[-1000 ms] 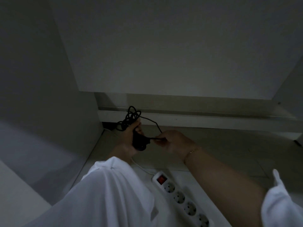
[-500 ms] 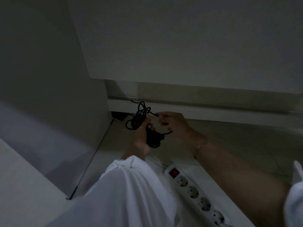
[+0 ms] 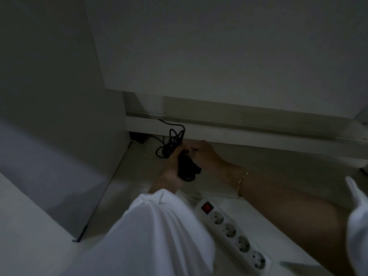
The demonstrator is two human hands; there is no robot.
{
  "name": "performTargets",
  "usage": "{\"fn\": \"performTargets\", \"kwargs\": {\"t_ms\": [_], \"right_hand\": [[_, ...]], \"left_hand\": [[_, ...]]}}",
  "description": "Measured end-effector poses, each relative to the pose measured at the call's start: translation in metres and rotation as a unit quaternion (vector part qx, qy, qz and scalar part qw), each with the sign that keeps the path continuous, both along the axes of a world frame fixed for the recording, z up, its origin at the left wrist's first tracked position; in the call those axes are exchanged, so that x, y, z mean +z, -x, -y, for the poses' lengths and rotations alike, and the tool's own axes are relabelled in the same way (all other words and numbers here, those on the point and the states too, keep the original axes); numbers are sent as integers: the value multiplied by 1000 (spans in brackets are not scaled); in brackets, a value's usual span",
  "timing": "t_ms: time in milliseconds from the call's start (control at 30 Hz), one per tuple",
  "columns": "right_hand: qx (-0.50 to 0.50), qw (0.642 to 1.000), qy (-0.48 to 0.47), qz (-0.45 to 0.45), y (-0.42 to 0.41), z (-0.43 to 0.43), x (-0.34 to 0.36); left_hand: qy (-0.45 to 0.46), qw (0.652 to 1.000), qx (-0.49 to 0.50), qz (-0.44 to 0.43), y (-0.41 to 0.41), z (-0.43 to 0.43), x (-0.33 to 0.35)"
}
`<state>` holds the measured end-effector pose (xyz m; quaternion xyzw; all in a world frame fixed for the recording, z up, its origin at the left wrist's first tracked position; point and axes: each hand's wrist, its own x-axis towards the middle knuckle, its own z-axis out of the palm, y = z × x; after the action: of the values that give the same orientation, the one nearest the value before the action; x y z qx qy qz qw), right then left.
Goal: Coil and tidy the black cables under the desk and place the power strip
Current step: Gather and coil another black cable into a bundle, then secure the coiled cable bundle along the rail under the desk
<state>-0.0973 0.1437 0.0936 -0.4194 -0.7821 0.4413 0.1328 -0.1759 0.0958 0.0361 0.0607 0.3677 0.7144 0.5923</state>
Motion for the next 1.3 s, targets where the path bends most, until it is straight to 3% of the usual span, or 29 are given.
{"fn": "performTargets", "kwargs": {"t_ms": [167,333,433,567,633,733,800,967,1100,1300], "right_hand": [[-9,999,-21,48,-3,12,4],[-75,995,9,-69,-4,20,6],[-74,993,29,-88,-1,24,7],[-50,965,176,-186,5,25,12],[-40,964,136,-226,8,21,14],[13,982,-125,-141,16,7,15],[71,969,-218,-96,21,-1,13],[68,970,-216,-92,30,-12,15],[113,983,-136,-54,46,-20,6],[97,989,-112,-16,68,-17,4]], "left_hand": [[-20,999,-47,0,6,4,6],[20,999,-21,-35,12,7,14],[11,1000,-4,-28,16,10,17],[-5,999,4,-44,21,15,28],[-18,999,1,-42,20,16,36],[-21,999,0,-28,20,18,41],[-23,1000,-6,-14,23,23,42],[-21,999,-30,-6,40,35,45],[-4,998,-47,-28,53,43,44],[23,998,25,-53,69,58,48]]}}
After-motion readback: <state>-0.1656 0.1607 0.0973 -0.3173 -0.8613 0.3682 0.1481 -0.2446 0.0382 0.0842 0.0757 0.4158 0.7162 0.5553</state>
